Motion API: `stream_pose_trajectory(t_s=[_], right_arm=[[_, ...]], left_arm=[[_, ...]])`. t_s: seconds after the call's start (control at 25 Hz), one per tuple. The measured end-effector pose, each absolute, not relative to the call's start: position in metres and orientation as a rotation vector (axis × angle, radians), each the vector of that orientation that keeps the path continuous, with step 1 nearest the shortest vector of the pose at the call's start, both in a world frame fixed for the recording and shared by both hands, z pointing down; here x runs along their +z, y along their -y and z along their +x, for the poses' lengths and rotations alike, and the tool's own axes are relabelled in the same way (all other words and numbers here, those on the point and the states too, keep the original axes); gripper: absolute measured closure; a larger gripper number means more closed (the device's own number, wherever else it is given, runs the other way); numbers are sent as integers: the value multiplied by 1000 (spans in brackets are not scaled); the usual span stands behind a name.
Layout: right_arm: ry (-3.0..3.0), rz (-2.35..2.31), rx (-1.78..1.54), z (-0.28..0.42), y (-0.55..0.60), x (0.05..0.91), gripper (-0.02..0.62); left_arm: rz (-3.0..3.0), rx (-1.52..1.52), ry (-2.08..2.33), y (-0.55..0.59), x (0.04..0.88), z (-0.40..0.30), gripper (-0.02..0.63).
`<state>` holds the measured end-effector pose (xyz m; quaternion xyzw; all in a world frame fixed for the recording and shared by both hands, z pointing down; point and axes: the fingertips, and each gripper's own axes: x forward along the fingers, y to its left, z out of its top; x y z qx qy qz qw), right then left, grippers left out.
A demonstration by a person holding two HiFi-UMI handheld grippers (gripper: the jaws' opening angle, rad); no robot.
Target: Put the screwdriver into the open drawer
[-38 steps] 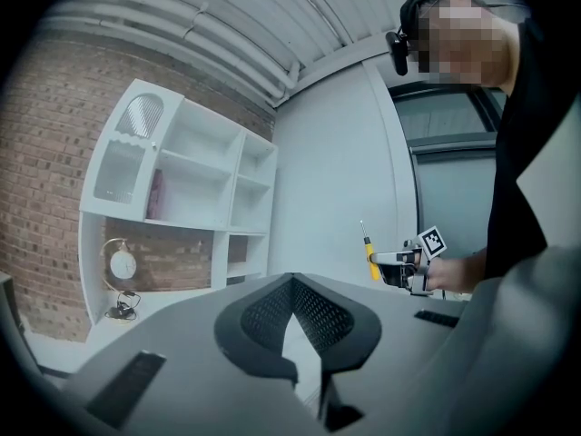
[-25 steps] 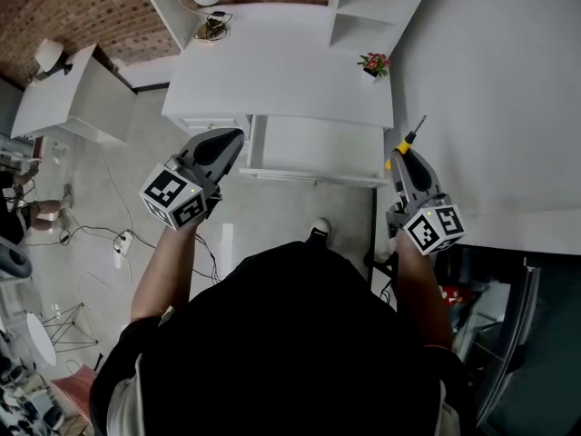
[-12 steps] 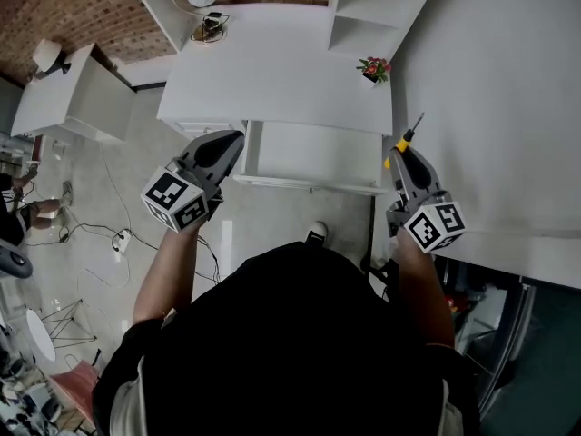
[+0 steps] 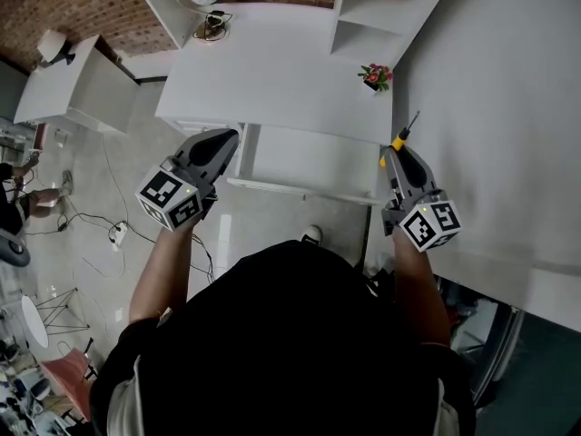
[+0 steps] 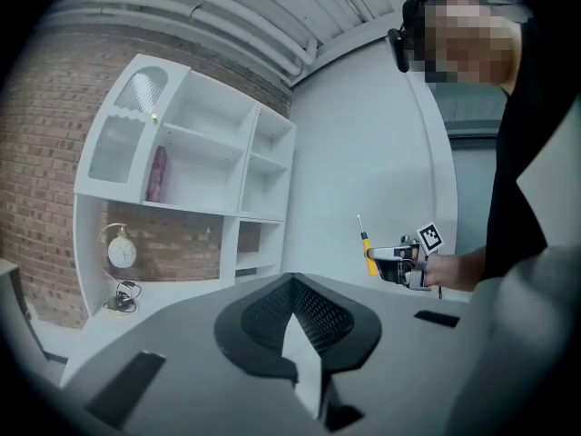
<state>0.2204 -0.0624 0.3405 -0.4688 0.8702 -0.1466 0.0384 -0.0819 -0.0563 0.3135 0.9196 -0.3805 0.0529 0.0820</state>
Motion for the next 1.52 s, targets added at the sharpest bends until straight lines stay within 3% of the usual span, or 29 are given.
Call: stream_pose_trajectory(t_s=[1.52], right_arm=[[-2765, -1278, -474, 254, 111, 354, 512]], left_arm=[[2691, 158, 1228, 68, 331, -33, 591]])
